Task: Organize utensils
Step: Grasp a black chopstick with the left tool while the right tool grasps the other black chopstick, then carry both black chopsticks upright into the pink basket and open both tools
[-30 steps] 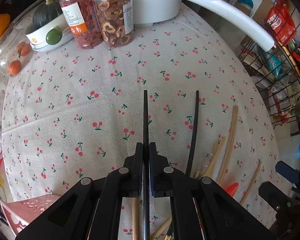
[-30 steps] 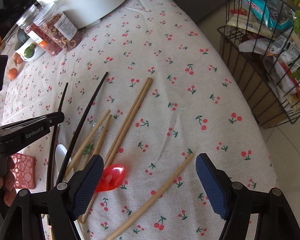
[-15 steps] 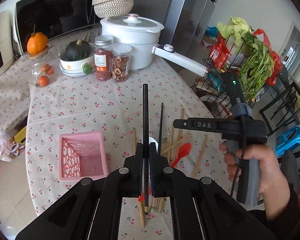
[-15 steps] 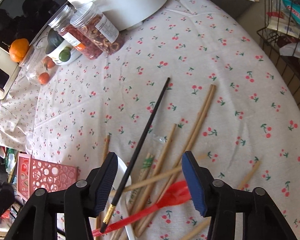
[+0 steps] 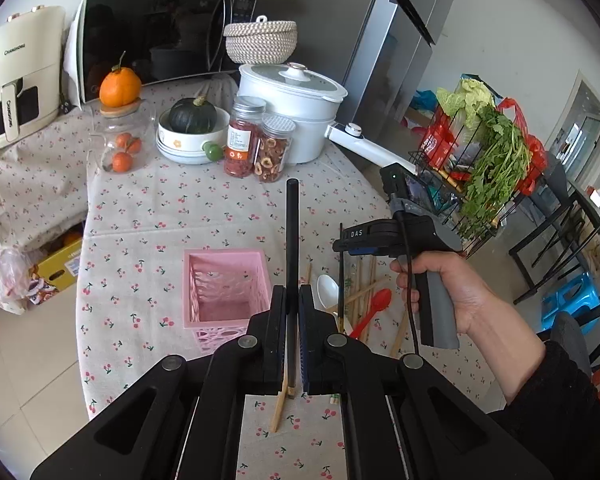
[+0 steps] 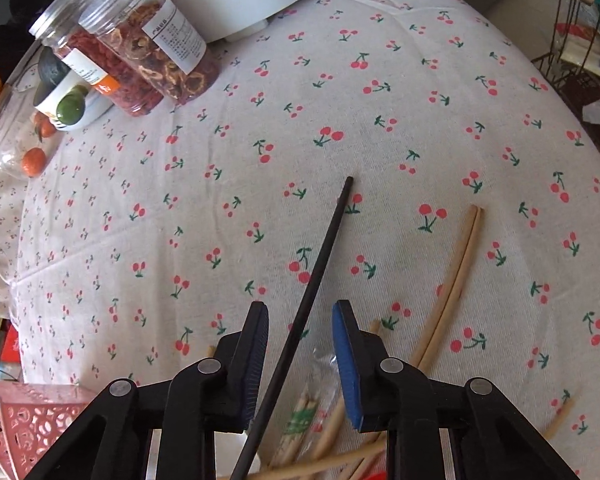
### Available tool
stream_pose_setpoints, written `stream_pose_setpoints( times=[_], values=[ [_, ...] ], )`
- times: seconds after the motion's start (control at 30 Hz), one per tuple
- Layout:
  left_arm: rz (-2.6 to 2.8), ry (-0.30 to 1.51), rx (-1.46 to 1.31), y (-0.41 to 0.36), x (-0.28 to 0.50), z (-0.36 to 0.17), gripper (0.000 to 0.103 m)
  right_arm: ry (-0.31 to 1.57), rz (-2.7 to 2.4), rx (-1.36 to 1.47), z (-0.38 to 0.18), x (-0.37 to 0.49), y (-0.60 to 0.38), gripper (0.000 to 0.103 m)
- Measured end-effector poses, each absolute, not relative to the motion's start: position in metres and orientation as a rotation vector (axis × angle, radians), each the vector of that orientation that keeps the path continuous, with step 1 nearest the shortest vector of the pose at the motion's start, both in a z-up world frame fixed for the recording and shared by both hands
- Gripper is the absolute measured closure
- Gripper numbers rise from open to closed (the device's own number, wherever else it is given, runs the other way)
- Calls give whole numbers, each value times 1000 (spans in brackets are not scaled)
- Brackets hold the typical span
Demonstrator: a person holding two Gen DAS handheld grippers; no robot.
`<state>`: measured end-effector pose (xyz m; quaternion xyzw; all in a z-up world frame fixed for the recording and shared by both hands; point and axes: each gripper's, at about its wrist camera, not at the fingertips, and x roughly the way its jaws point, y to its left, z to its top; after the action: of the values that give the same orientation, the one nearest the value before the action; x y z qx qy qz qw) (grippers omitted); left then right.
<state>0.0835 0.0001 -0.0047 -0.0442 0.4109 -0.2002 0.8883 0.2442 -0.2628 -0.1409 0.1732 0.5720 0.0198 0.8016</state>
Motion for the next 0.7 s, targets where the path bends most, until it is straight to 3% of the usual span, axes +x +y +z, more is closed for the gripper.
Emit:
stream_pose_setpoints(
  times=[0.1, 0.17, 0.2, 0.3, 0.7],
  values=[
    [-419, 846, -91, 2, 82, -4, 98, 1253, 14, 328, -151, 250, -256, 76],
    [-421, 843, -93, 5, 81, -3, 98, 1249, -1, 265, -150, 251, -248, 82],
    [-417, 843, -96, 6, 81, -3, 98, 1246, -8, 245, -150, 251, -245, 92],
    [-410, 829, -111, 12, 77, 1, 98, 1242, 16, 267, -149, 248, -244, 98],
    [-390, 609, -139, 35, 37, 60, 98, 981, 163, 305, -48, 174, -246, 98]
  ],
)
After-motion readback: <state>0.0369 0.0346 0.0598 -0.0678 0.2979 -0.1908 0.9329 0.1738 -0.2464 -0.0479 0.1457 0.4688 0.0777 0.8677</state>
